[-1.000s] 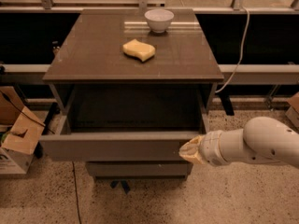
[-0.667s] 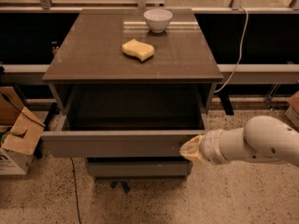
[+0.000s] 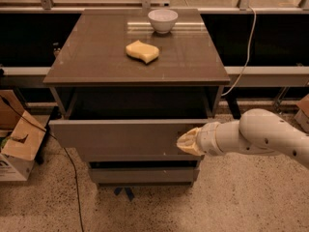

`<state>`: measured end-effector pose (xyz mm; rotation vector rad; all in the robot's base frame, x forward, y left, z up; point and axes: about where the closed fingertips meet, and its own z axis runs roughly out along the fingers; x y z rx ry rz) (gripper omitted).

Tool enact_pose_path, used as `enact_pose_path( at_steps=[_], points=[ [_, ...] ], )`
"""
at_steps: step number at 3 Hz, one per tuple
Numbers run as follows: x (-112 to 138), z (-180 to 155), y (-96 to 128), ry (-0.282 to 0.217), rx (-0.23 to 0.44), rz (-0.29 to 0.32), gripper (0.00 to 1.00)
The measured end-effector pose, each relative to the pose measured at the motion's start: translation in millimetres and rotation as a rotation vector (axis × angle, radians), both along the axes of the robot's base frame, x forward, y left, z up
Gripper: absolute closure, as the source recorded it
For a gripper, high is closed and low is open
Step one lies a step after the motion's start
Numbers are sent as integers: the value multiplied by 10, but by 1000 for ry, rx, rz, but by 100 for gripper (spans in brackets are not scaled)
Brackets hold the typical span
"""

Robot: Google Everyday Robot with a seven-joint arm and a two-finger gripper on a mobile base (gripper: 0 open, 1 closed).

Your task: Close top drawer

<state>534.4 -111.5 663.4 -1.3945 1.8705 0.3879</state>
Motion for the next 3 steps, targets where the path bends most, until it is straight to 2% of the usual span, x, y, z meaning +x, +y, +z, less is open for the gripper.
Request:
enact_pose_path(
  at_steps=[1,2,3],
  points=[
    [14,-63,26,-19,15,-28,100],
    [256,-175,160,-87,28,-24,100],
    [609,-246,294,-152,44,-13,100]
  ],
)
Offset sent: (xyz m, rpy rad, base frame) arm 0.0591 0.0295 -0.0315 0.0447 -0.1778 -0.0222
